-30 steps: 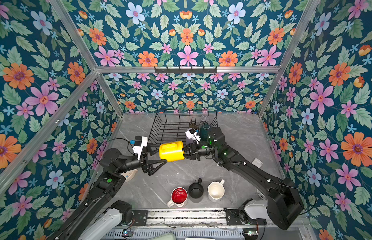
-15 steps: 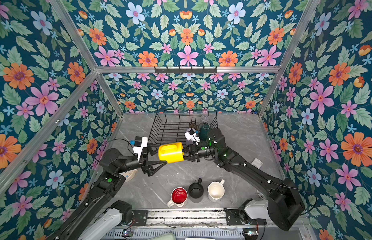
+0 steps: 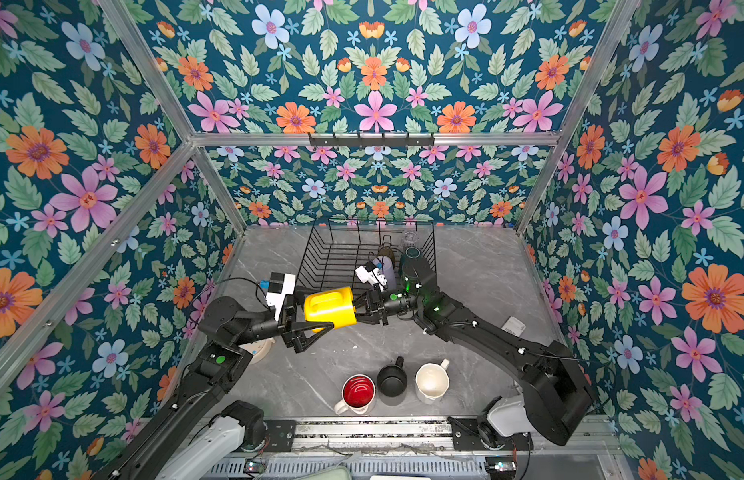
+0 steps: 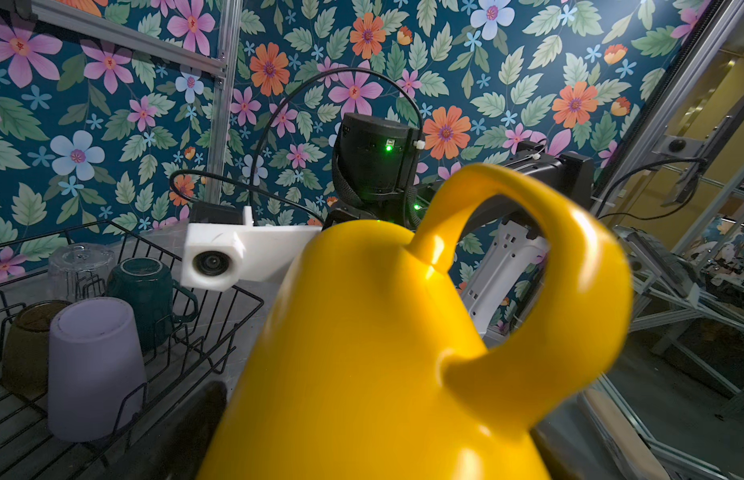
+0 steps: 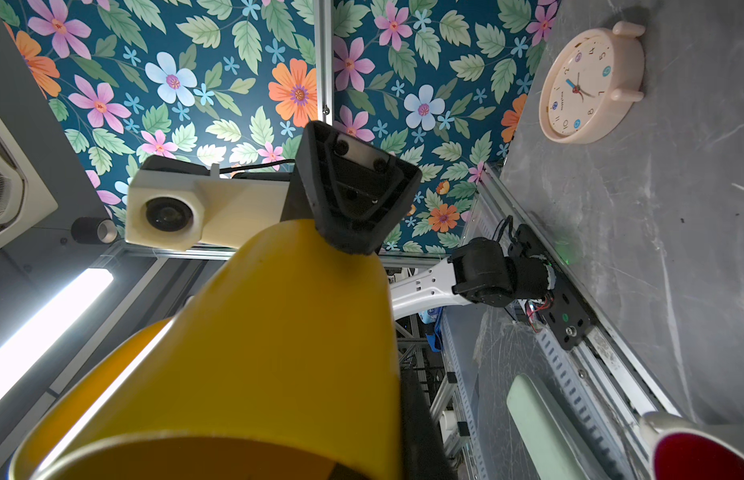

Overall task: Load the cups into the dish rack
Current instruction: 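Close the left gripper on the yellow mug's base while the right holds it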

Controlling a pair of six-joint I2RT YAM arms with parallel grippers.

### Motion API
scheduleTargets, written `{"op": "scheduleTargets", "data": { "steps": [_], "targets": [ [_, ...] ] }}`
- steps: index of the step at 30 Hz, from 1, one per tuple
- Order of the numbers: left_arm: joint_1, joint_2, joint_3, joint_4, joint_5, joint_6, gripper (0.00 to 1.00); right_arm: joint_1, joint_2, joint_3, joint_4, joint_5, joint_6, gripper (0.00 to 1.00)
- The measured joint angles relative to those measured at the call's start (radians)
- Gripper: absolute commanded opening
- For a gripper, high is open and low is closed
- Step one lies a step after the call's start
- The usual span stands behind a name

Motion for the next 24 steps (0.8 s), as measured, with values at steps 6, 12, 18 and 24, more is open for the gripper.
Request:
{"op": "scheduleTargets", "data": {
  "steps": [6, 12, 18, 24],
  "targets": [
    [0.0, 0.0, -0.002, 0.0, 0.019, -0.003, 0.96, 0.011, 0.04, 0.006, 0.063, -0.016, 0.045, 0.0],
    [0.0, 0.001, -0.002, 0.0, 0.026, -0.003, 0.93, 0.021, 0.066, 0.011, 0.108, -0.03, 0.074, 0.0],
    [0.0, 0.003, -0.002, 0.0, 0.03, -0.003, 0.87, 0.034, 0.084, 0.013, 0.129, -0.034, 0.095, 0.0],
    [0.003, 0.009, -0.002, -0.002, 0.032, -0.003, 0.77, 0.039, 0.102, 0.013, 0.161, -0.026, 0.116, 0.0]
  ]
}}
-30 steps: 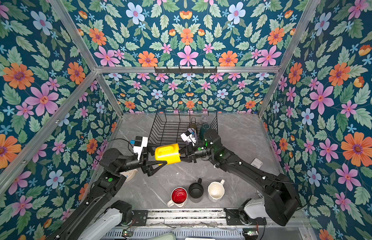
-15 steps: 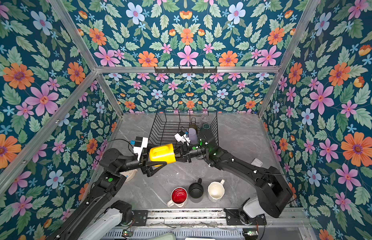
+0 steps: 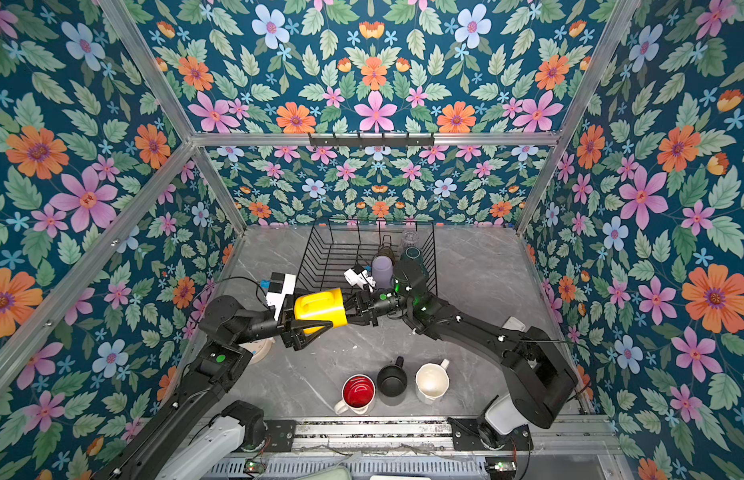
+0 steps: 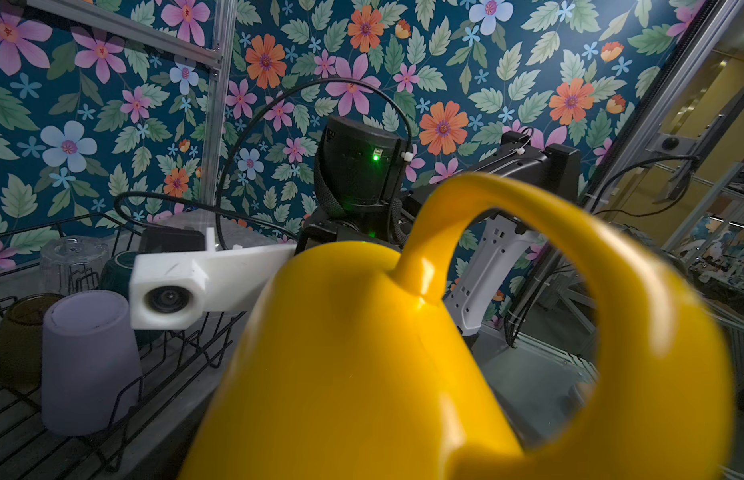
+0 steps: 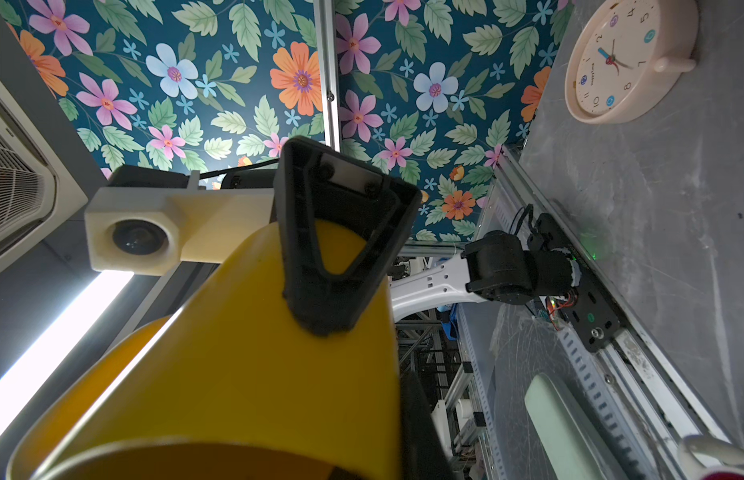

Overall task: Load the cups into the dish rack
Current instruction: 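Close the left gripper on the yellow mug's base while the right holds it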

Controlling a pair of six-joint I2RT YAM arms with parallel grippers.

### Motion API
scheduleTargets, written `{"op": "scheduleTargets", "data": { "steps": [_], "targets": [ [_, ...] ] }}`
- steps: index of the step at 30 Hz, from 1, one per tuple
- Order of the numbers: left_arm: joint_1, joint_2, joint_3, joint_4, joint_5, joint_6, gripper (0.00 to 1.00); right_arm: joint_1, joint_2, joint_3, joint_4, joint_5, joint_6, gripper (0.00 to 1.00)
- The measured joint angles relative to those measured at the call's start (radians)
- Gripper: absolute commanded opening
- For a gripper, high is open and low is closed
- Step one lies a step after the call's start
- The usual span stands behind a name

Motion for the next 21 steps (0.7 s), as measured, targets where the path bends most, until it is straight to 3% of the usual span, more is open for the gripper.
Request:
{"op": "scheduleTargets", "data": {
  "steps": [6, 8, 10, 21],
  "targets": [
    [0.0, 0.001, 0.0, 0.0, 0.003, -0.002, 0.76, 0.002, 0.008, -0.003, 0.026, -0.001, 0.017, 0.0],
    [0.001, 0.001, 0.0, 0.0, 0.004, -0.003, 0.85, 0.002, 0.01, -0.003, 0.035, -0.003, 0.024, 0.0],
    [0.001, 0.001, 0.0, 0.0, 0.005, -0.003, 0.88, 0.002, 0.014, -0.003, 0.044, -0.005, 0.028, 0.0],
    [0.002, 0.0, 0.002, -0.004, 0.013, -0.002, 0.87, 0.002, 0.034, 0.004, 0.094, -0.031, 0.075, 0.0]
  ]
}}
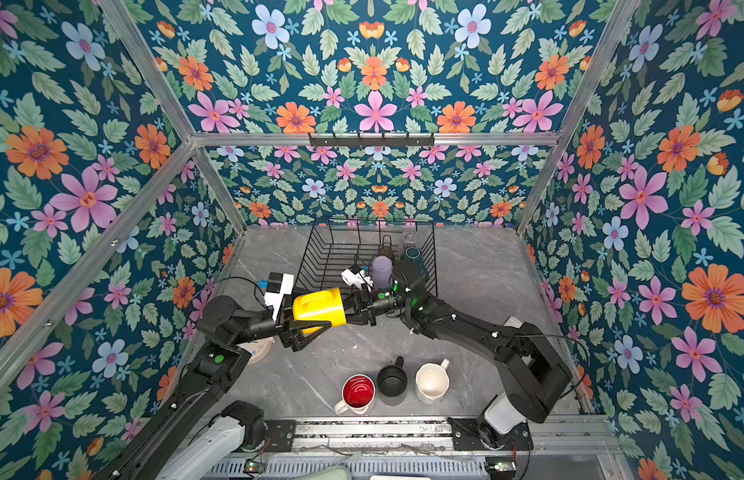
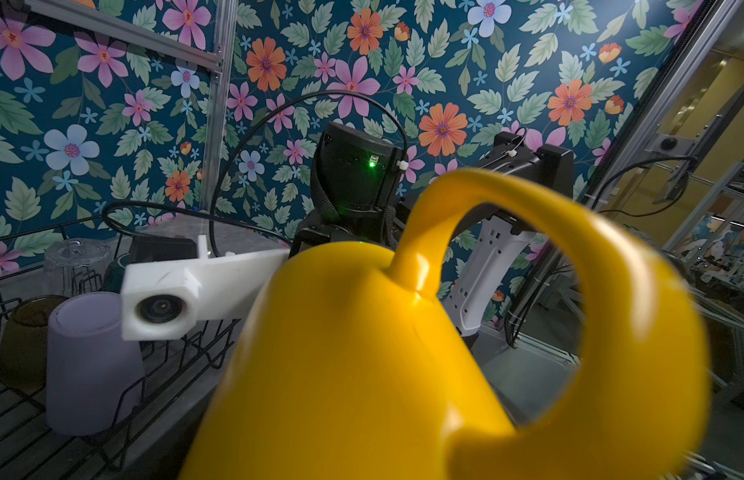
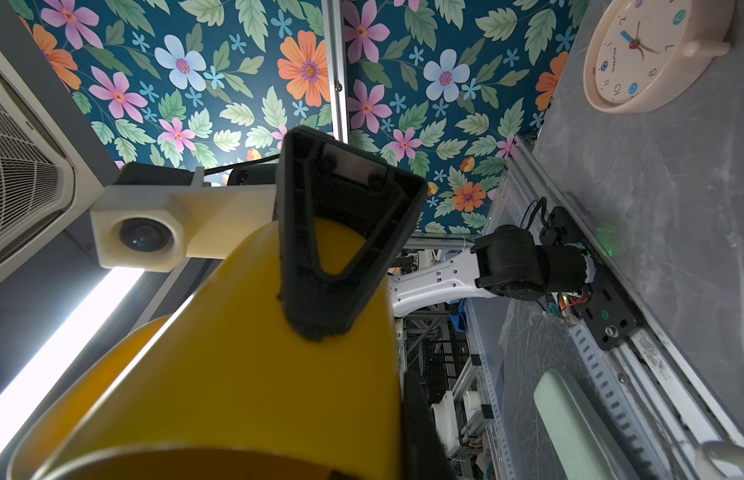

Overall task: Load the cups into the dish rack
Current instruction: 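Close the left gripper on the yellow mug's base while the right holds it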

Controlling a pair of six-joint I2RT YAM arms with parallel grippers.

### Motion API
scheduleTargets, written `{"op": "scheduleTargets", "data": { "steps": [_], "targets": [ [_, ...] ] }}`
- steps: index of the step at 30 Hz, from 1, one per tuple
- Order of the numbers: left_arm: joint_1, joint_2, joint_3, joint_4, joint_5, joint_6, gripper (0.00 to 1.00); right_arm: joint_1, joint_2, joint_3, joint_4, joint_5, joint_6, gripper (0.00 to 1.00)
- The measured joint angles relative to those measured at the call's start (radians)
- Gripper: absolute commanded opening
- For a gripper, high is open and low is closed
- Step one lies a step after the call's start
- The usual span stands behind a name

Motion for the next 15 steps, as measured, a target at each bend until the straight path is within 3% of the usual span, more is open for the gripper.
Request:
{"op": "scheduleTargets", "data": {
  "steps": [8, 10, 13, 15],
  "targets": [
    [0.0, 0.002, 0.004, -0.003, -0.008, 0.006, 0.62, 0.0, 0.001, 0.0, 0.002, 0.004, 0.006, 0.0],
    [0.0, 0.005, 0.006, -0.003, -0.005, 0.004, 0.52, 0.0, 0.001, 0.0, 0.002, 0.004, 0.006, 0.0],
    [0.0, 0.005, 0.007, -0.005, -0.005, 0.003, 0.28, 0.0, 0.0, 0.0, 0.0, 0.004, 0.006, 0.0],
    [0.0, 0.005, 0.01, -0.006, -0.005, 0.003, 0.14, 0.0, 0.0, 0.005, -0.004, 0.004, 0.003, 0.05]
  ]
}}
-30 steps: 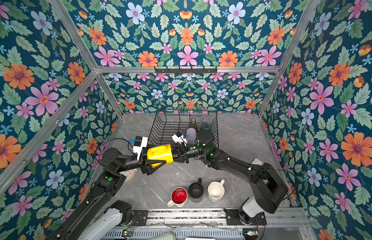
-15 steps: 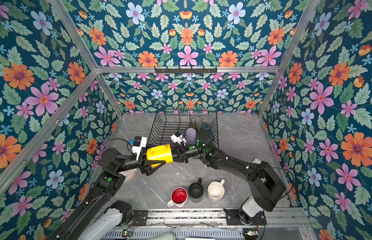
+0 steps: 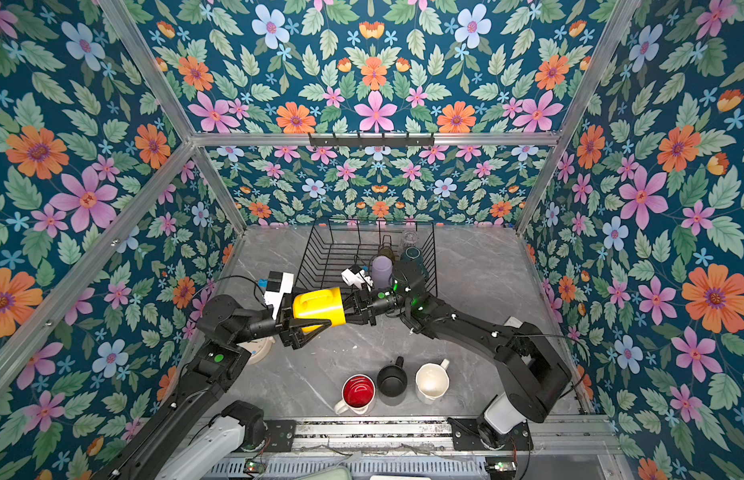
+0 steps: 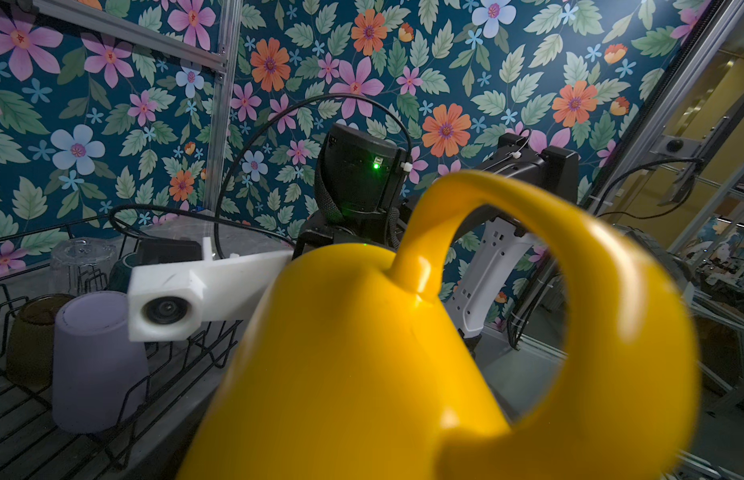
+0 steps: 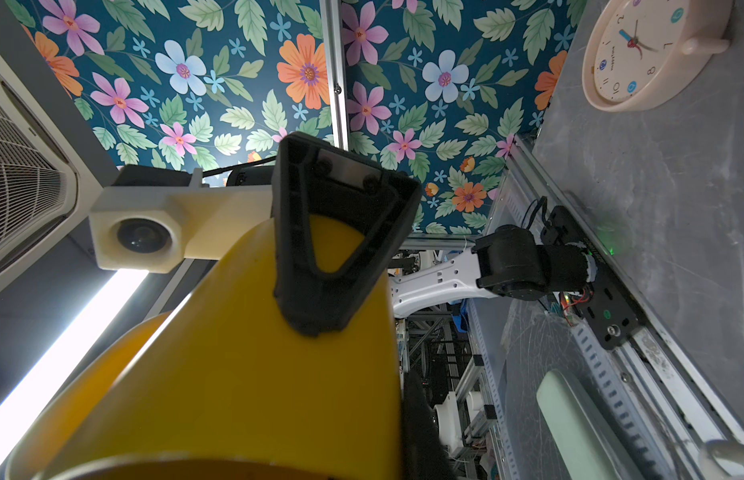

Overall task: Load the cups into the dish rack
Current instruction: 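Close the left gripper on the yellow mug's base while the right holds it, then open the right gripper and withdraw it while the left carries the yellow mug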

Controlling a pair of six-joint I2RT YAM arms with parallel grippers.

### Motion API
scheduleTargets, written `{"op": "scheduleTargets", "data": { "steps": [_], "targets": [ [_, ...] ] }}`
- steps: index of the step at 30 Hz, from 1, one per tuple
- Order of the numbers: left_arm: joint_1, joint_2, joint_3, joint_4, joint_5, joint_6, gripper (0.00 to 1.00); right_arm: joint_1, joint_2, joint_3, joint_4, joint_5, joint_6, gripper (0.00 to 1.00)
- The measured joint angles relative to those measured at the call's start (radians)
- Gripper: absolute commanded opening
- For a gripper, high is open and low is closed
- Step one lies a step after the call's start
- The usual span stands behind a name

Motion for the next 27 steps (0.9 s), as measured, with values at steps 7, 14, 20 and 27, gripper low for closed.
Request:
{"op": "scheduleTargets", "data": {
  "steps": [7, 14, 20, 27],
  "targets": [
    [-0.006, -0.013, 0.006, -0.02, 0.008, 0.003, 0.0, 0.009, -0.012, 0.008, -0.019, 0.005, -0.014, 0.28],
    [-0.004, -0.025, 0.012, -0.035, -0.001, 0.008, 0.0, 0.009, -0.051, 0.008, -0.059, 0.026, -0.043, 0.39],
    [-0.004, -0.03, 0.028, -0.065, -0.038, 0.018, 0.0, 0.004, -0.082, -0.006, -0.103, 0.043, -0.074, 0.45],
    [-0.005, -0.031, 0.069, -0.121, -0.118, 0.052, 0.0, -0.046, -0.15, -0.079, -0.14, 0.085, -0.088, 0.51]
  ]
}}
